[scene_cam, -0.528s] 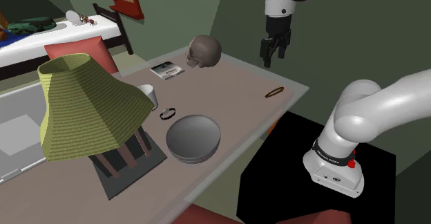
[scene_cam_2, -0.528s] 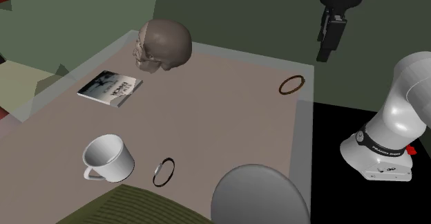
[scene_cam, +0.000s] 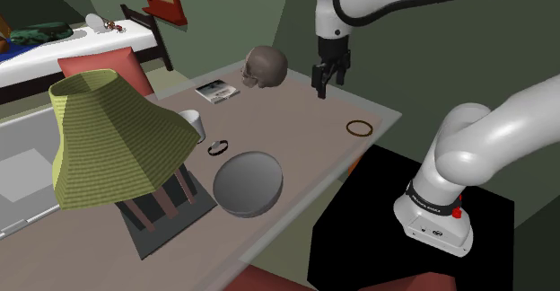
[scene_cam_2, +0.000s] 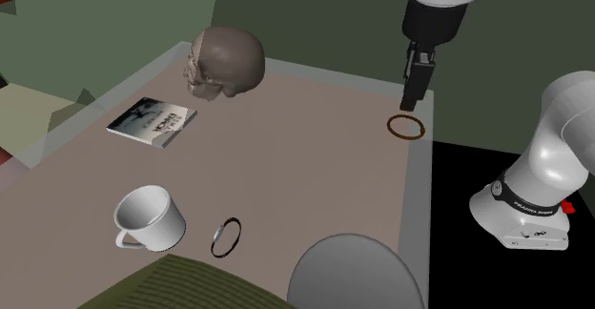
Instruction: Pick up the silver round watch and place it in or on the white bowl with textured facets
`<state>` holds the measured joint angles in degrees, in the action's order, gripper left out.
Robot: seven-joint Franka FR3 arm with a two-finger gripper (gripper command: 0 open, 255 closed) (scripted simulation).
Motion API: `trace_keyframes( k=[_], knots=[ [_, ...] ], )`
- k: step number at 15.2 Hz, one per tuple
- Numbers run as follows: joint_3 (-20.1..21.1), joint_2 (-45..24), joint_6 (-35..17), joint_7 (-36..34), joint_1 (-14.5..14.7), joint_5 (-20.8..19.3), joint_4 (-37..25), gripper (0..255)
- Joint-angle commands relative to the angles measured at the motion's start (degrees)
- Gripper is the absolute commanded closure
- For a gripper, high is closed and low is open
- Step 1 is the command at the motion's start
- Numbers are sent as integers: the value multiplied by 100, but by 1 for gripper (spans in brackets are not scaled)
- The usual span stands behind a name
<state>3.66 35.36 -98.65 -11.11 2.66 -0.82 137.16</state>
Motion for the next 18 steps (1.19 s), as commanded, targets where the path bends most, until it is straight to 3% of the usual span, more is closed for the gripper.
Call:
trace_keyframes(
  k=[1,9,18],
  knots=[
    [174,-409,-337,-142,60,0,-138,0],
    [779,-1919,-1336,-721,195,-318,-819,0],
    [1282,-3789,-1912,-1561,394,-1238,-2123,0]
  ],
)
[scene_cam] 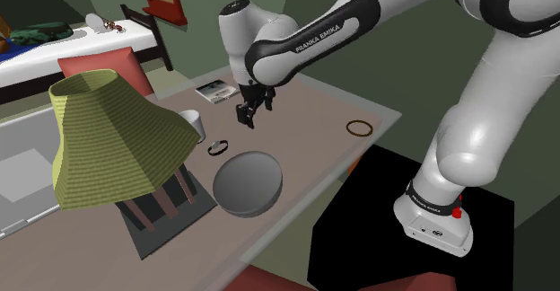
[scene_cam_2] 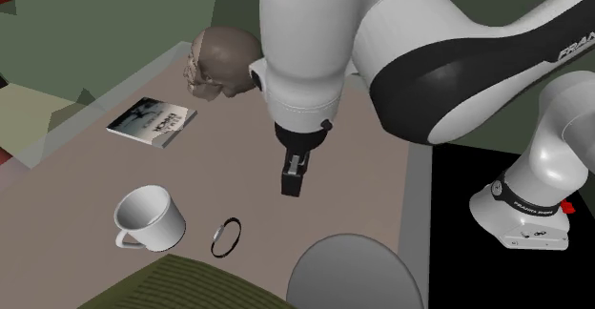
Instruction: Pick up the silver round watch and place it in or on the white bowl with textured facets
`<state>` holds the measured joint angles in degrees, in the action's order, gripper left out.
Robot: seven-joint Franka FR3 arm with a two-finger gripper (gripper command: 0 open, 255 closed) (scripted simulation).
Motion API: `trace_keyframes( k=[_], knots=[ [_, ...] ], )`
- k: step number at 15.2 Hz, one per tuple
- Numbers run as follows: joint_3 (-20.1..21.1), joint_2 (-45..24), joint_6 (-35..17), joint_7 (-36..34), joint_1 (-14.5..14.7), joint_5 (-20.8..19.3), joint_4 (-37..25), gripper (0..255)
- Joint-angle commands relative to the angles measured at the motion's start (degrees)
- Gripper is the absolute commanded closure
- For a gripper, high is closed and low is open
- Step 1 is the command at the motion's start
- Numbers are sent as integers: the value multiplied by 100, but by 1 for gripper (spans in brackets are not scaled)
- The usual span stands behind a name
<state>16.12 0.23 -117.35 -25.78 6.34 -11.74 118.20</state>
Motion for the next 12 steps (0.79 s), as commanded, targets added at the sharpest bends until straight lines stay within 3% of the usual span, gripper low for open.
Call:
trace_keyframes(
  k=[1,10,12],
  knots=[
    [69,-493,-64,-189,67,-275,-409,0],
    [81,-2501,85,-810,711,-1380,-2417,0],
    [59,-2577,34,-826,728,-1416,-2441,0]
  ],
)
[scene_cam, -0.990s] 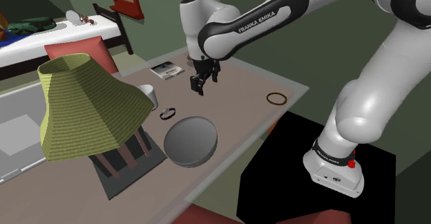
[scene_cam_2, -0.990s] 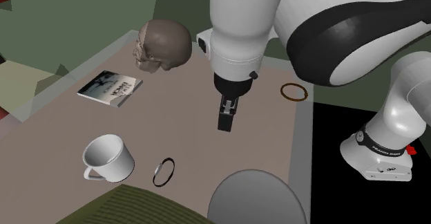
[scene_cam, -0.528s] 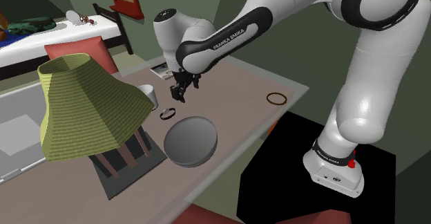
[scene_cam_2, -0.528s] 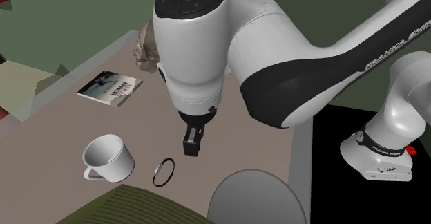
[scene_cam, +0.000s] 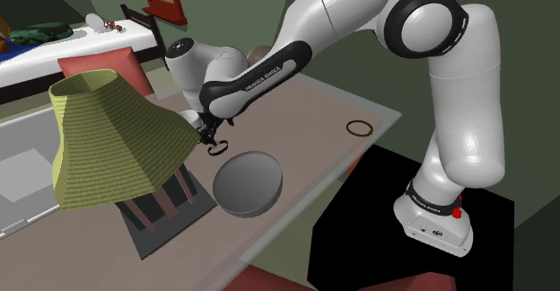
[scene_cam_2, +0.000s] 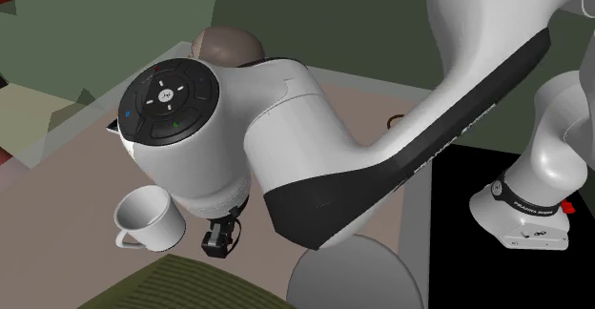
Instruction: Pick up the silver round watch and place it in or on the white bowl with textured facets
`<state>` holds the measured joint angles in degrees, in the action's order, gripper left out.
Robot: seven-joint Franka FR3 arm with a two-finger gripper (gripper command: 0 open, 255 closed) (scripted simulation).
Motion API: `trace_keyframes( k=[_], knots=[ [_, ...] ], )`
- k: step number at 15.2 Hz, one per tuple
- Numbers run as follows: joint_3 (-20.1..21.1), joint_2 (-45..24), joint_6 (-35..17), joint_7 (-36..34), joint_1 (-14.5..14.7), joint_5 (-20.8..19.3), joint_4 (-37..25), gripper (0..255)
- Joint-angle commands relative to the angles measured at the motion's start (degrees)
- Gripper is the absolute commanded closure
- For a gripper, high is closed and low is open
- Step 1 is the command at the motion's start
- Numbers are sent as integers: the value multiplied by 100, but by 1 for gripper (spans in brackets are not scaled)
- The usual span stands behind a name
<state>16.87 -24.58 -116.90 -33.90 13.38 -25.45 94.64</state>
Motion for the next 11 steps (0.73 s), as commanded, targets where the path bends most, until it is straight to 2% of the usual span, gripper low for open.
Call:
trace_keyframes(
  k=[1,6,11],
  knots=[
    [-28,-127,-70,-25,17,-63,-55,0],
    [-96,-315,-389,-90,-17,-170,79,0],
    [-96,-315,-389,-90,-17,-170,79,0]
  ],
)
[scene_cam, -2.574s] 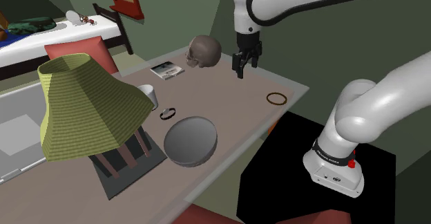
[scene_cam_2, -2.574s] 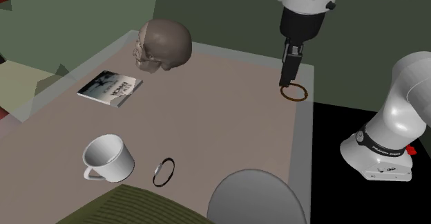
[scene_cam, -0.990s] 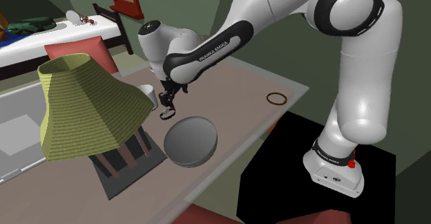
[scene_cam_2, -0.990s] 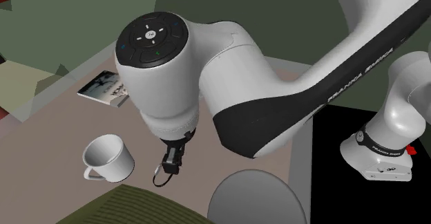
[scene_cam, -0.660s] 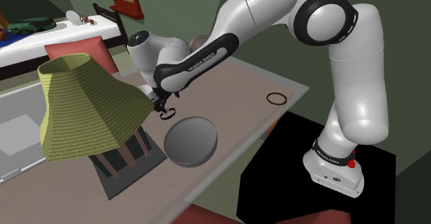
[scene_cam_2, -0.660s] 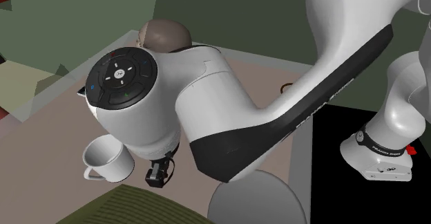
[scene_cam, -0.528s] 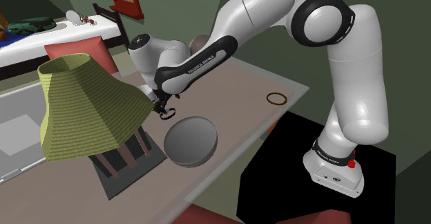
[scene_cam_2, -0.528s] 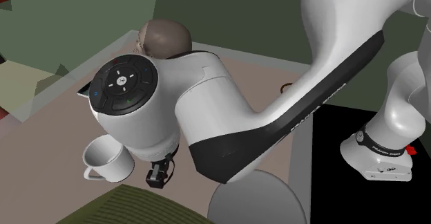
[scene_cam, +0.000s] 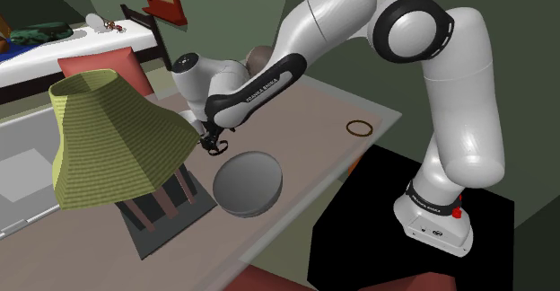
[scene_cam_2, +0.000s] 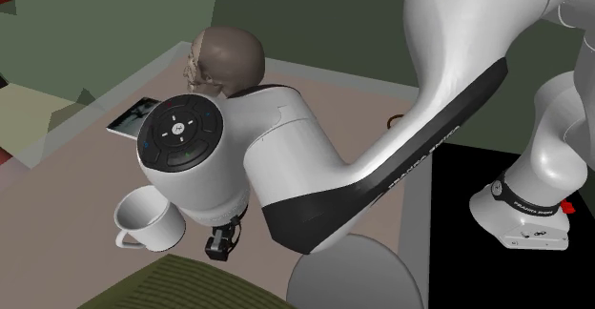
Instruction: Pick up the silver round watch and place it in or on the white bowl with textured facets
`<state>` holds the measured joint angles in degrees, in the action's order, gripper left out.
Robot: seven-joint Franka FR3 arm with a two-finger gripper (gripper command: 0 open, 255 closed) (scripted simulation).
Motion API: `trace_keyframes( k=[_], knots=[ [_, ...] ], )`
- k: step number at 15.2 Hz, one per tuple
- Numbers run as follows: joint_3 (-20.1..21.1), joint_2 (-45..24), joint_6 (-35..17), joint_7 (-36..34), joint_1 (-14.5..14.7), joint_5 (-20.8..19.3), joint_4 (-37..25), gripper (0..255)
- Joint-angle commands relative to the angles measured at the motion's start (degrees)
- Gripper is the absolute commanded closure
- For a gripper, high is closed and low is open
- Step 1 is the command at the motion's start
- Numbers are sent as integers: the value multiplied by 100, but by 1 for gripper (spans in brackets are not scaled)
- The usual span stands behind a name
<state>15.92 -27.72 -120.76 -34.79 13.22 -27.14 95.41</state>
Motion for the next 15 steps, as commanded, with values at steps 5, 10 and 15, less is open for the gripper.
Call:
trace_keyframes(
  k=[5,10,15],
  knots=[
    [0,0,-3,-1,0,-1,2,255],
    [0,0,-3,-1,0,-1,3,255],
    [19,69,108,50,-7,42,-49,255]
  ],
)
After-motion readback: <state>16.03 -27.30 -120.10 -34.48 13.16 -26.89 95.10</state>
